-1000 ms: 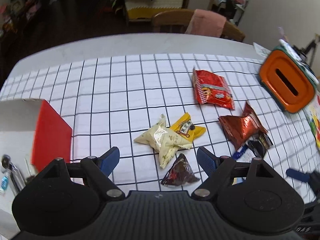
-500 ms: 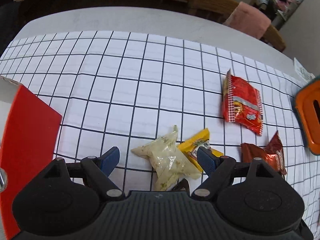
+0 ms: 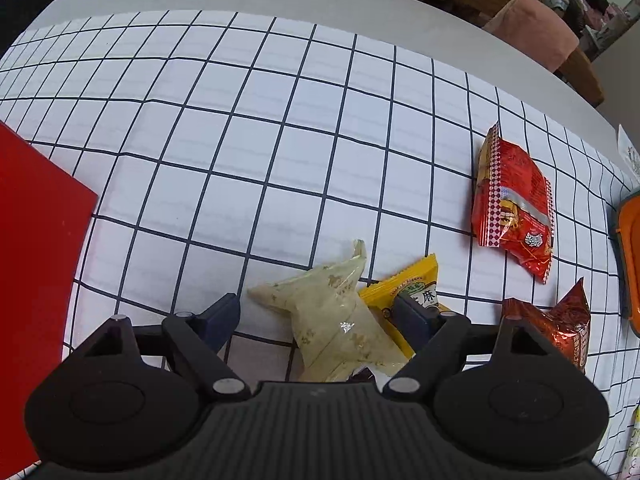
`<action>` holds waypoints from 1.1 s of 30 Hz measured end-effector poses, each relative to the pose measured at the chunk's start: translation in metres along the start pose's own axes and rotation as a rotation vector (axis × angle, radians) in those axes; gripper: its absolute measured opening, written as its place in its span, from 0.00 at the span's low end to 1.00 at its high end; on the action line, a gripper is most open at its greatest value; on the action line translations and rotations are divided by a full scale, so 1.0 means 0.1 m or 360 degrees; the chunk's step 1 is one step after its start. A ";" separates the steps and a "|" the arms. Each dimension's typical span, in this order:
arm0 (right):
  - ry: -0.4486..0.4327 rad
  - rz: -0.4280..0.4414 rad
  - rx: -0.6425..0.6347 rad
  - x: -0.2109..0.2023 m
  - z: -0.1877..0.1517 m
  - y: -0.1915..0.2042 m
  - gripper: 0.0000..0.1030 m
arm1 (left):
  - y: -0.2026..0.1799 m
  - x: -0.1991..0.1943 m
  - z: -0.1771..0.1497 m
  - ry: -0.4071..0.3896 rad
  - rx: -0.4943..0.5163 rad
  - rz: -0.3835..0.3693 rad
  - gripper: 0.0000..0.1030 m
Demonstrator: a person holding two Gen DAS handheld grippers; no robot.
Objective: Organize snacks
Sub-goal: 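Move both tools back over the remaining snacks toward the chip bags, then grasp the cream bag with the left gripper while the right grasps the white milk-candy pack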
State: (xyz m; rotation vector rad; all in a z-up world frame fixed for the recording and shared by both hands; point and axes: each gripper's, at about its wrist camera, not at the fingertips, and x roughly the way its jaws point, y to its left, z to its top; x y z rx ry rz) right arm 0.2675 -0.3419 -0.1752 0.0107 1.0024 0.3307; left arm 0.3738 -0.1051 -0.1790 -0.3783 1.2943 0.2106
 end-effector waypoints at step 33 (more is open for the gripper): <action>-0.0096 -0.0013 0.0117 -0.54 -0.15 0.24 0.47 | 0.25 -0.68 -0.36 -0.0098 0.0282 -0.0072 0.20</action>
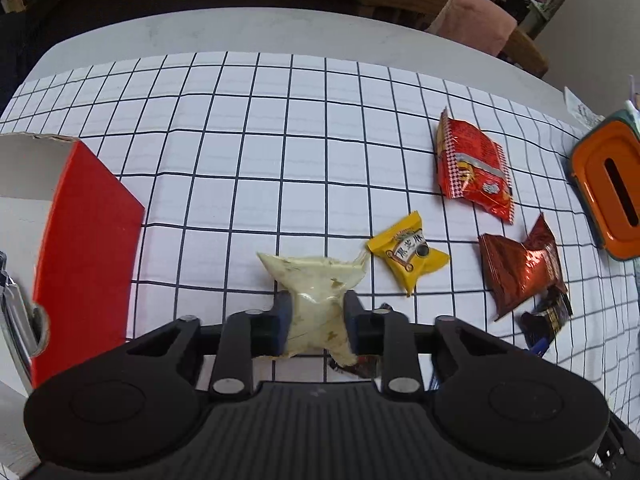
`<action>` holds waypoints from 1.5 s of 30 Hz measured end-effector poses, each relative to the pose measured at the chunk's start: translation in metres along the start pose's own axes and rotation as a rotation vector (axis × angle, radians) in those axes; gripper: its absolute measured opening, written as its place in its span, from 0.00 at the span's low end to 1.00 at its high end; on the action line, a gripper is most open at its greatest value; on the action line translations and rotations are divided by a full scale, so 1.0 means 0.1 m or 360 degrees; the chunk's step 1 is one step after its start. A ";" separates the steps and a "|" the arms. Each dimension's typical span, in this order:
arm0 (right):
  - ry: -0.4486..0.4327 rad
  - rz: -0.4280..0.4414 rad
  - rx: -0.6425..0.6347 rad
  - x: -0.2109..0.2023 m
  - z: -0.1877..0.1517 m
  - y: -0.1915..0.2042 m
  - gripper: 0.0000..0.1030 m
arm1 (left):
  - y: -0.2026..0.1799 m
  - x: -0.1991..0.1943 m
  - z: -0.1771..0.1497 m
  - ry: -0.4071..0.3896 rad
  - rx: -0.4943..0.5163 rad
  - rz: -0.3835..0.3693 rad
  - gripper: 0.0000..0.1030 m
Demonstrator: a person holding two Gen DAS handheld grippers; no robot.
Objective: Organize snacks
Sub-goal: 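Grasp the cream bag with the left gripper while the right grasps the white milk-candy pack, then carry the cream bag and white milk-candy pack over the white box with both tools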
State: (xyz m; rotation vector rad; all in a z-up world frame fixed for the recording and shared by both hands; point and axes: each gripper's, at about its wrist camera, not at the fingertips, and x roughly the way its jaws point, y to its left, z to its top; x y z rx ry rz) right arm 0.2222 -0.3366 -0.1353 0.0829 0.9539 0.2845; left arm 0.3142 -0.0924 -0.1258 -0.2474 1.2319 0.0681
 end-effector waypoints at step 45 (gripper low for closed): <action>-0.0080 -0.0010 0.0149 -0.39 -0.24 0.18 0.47 | -0.09 0.51 0.01 -0.0013 0.0304 0.0084 0.30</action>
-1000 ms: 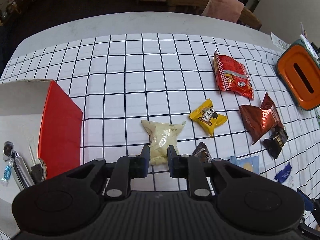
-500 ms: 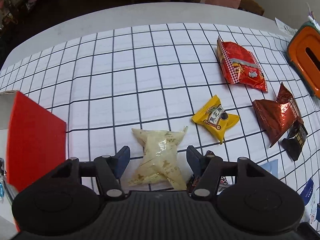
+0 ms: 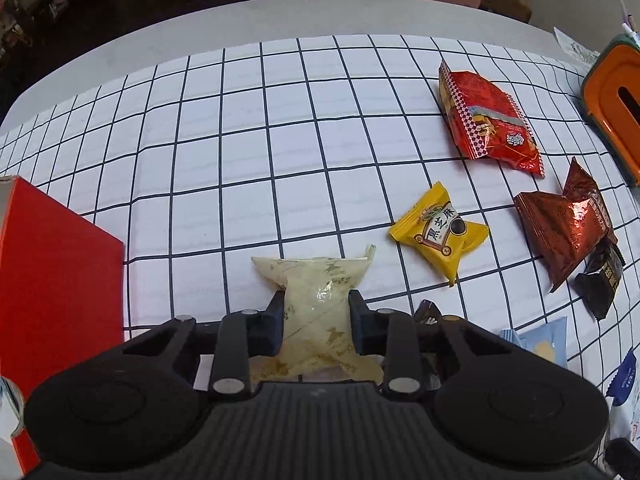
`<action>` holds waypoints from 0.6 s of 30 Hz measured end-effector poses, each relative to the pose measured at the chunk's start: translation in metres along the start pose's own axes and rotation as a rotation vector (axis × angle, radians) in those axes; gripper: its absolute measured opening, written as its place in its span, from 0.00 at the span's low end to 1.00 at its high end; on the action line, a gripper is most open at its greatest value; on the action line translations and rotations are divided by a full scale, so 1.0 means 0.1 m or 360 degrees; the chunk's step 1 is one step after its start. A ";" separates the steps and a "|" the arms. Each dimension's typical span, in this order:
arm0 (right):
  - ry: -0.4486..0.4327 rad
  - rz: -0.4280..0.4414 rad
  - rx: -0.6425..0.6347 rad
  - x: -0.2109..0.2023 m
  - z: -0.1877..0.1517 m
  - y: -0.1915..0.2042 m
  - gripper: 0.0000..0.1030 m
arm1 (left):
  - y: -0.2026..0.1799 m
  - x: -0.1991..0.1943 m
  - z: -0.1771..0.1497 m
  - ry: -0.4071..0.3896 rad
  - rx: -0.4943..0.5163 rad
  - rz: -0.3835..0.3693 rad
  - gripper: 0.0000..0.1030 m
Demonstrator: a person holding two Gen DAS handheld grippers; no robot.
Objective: Organize snacks
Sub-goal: 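Carry the cream bag and white milk-candy pack over the white box with both tools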
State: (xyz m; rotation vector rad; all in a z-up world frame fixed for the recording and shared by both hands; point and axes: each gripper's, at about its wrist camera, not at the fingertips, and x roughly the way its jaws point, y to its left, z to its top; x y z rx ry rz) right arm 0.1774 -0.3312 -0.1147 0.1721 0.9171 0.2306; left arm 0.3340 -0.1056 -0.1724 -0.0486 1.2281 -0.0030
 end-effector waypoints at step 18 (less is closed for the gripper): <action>-0.0093 0.0022 -0.0099 -0.34 0.08 0.65 0.47 | 0.35 -1.17 -0.34 -0.0144 0.0113 -0.0127 0.30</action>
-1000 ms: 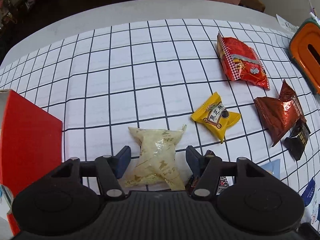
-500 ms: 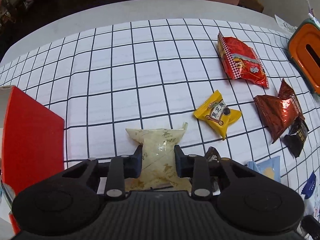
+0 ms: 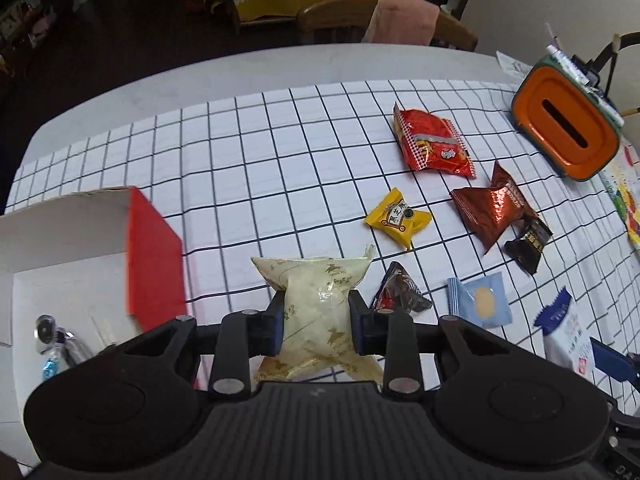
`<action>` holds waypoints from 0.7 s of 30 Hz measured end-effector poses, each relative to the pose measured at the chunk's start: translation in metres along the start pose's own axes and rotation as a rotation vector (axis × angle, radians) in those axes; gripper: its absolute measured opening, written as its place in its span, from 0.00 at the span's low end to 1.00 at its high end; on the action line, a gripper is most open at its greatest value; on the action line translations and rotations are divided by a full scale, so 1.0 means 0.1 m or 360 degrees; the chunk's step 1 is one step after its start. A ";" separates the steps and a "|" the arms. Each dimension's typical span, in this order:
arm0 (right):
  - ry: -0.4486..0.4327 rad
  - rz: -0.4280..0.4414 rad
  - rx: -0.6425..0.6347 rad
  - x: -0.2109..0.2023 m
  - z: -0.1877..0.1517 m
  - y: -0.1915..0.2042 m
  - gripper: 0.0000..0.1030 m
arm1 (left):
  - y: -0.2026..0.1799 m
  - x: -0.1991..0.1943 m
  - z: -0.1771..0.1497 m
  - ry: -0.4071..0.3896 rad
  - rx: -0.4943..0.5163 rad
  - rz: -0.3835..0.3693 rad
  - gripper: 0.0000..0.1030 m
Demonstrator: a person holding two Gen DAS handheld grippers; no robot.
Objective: Organize snacks
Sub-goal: 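Carry the cream bag and white milk-candy pack over the white box with both tools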
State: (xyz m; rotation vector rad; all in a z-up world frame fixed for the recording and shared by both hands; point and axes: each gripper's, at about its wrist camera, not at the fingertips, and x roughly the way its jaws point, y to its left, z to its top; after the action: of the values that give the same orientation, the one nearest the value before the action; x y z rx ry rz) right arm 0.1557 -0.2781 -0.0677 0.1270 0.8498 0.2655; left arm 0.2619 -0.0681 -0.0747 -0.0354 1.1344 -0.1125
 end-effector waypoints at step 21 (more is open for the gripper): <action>-0.0072 0.0175 -0.0384 0.08 0.23 1.78 0.47 | 1.47 -0.90 -0.43 -0.0171 -0.0101 0.0119 0.30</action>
State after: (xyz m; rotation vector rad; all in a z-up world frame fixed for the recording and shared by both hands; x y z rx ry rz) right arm 0.1460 -0.1053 -0.0203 -0.0457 0.7609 0.4640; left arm 0.1956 0.0888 -0.0240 -0.0550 1.0306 -0.0079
